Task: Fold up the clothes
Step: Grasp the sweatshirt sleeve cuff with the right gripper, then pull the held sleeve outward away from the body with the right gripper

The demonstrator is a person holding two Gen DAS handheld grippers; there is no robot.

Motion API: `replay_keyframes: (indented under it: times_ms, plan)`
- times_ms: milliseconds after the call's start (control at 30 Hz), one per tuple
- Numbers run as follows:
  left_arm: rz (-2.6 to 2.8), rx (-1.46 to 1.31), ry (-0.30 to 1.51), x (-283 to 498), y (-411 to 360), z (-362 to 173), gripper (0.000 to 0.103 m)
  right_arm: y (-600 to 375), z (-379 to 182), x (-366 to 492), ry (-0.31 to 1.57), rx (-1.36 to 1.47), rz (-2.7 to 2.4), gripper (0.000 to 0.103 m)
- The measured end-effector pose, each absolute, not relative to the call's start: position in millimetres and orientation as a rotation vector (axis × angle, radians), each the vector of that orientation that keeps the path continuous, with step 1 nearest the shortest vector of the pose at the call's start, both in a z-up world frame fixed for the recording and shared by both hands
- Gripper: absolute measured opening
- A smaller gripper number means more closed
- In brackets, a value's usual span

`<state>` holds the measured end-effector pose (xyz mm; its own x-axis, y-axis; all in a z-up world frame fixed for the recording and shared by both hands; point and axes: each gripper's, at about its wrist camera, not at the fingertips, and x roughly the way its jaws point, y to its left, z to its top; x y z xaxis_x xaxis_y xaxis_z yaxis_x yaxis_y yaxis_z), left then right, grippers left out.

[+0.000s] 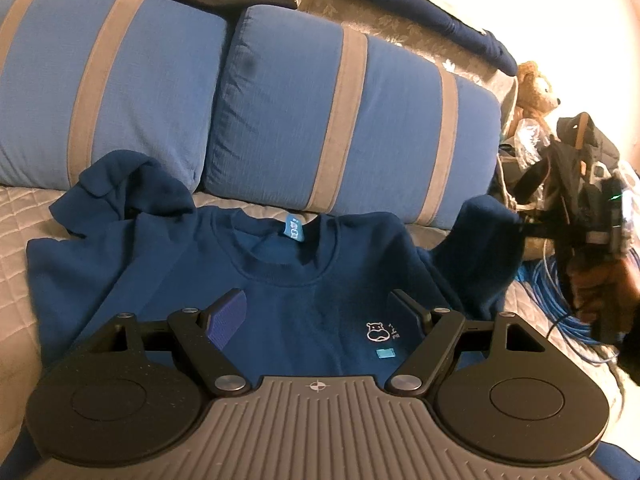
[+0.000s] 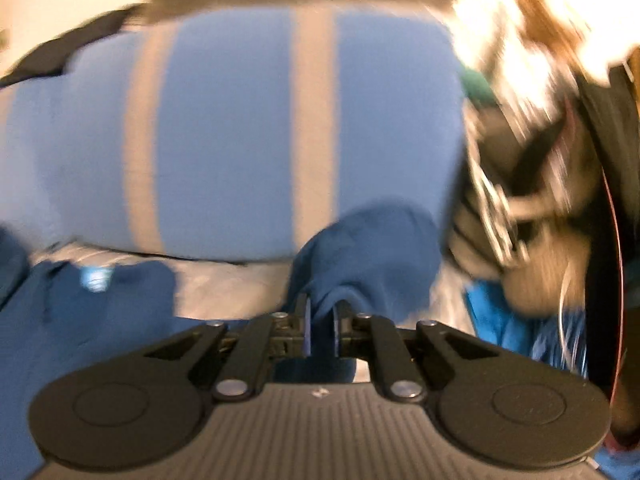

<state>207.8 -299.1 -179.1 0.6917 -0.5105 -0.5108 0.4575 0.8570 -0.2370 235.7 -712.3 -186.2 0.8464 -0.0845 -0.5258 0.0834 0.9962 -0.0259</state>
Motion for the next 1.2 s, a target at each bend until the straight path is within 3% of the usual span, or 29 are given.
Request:
replay_keyframes:
  times_ms: [167, 367, 433, 467, 500, 567, 633, 767, 1000, 1067, 1200]
  plan:
    - [-0.537, -0.085, 0.601, 207.6, -299.7, -179.7, 0.078, -663.7, -168.6, 204.3, 0.53, -0.064, 0.084, 0.01]
    - [-0.534, -0.077, 0.604, 207.6, -300.8, -180.3, 0.078, -612.6, -186.9, 169.8, 0.609, -0.12, 0.354, 0.011]
    - [-0.533, -0.075, 0.606, 207.6, -300.5, -180.6, 0.078, -599.4, -196.5, 163.6, 0.66, -0.143, 0.406, 0.02]
    - [-0.533, -0.074, 0.607, 207.8, -300.3, -180.5, 0.078, -597.0, -199.6, 161.6, 0.671, -0.155, 0.41, 0.039]
    - [-0.532, -0.074, 0.608, 207.9, -300.2, -180.3, 0.078, -594.7, -202.6, 159.6, 0.68, -0.167, 0.414, 0.044]
    - [-0.533, -0.076, 0.606, 207.7, -299.4, -179.8, 0.078, -598.8, -201.9, 155.0, 0.684, -0.164, 0.421, 0.067]
    - [-0.535, -0.081, 0.605, 207.4, -298.9, -179.3, 0.078, -608.3, -197.5, 149.7, 0.679, -0.144, 0.422, 0.075]
    - [-0.543, -0.085, 0.603, 206.6, -299.5, -178.6, 0.078, -637.6, -186.0, 142.2, 0.68, -0.054, 0.391, 0.074]
    - [-0.54, -0.076, 0.604, 205.4, -301.2, -179.4, 0.078, -726.2, -205.7, 173.0, 0.696, 0.383, 0.152, 0.069]
    - [-0.535, -0.077, 0.608, 206.6, -300.9, -179.9, 0.078, -746.8, -221.2, 187.6, 0.708, 0.532, 0.098, 0.055]
    - [-0.531, -0.074, 0.612, 207.5, -301.7, -180.7, 0.078, -774.7, -257.7, 213.7, 0.739, 0.794, 0.032, 0.046]
